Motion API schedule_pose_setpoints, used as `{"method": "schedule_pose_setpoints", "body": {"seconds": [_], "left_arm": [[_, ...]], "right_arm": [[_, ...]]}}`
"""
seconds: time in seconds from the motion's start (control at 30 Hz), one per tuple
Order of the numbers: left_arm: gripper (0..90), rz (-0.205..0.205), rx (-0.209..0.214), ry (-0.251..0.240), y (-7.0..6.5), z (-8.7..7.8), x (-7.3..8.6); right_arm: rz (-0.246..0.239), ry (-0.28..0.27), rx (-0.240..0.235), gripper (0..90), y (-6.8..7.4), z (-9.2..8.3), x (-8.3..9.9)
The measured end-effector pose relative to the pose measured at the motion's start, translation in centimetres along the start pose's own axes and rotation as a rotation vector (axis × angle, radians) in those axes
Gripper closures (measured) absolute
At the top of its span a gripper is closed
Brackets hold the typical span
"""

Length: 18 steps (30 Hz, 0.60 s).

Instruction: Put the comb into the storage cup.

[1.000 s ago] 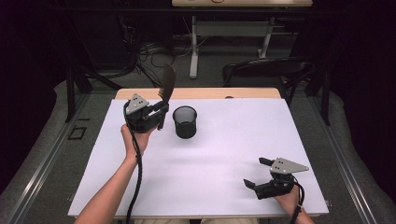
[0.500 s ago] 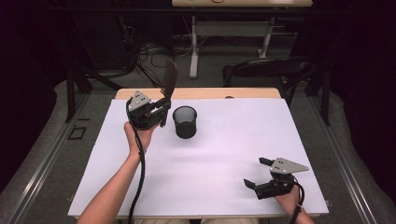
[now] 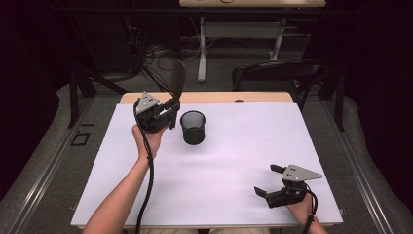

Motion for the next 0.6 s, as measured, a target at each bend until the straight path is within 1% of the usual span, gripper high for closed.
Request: {"method": "schedule_pose_setpoints", "body": {"seconds": [0.17, 0.6], "left_arm": [[72.4, -0.009, -0.002, -0.005, -0.09, 0.30, -0.11], [72.4, -0.015, -0.001, -0.011, -0.22, 0.95, -0.45]], "right_arm": [[0.000, -0.001, 0.001, 0.0, -0.01, -0.02, 0.00], [0.002, 0.001, -0.001, 0.0, -0.02, -0.03, -0.01]]}}
Point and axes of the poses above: each handheld gripper's, and its own axes: z roughly forward along the jaws, x roughly out of its underside, y roughly to its left, the point moved 1 cm from there along z, roughly forward along the jaws, and after that the axes turned 15 degrees about -x, right-handed, at the moved point
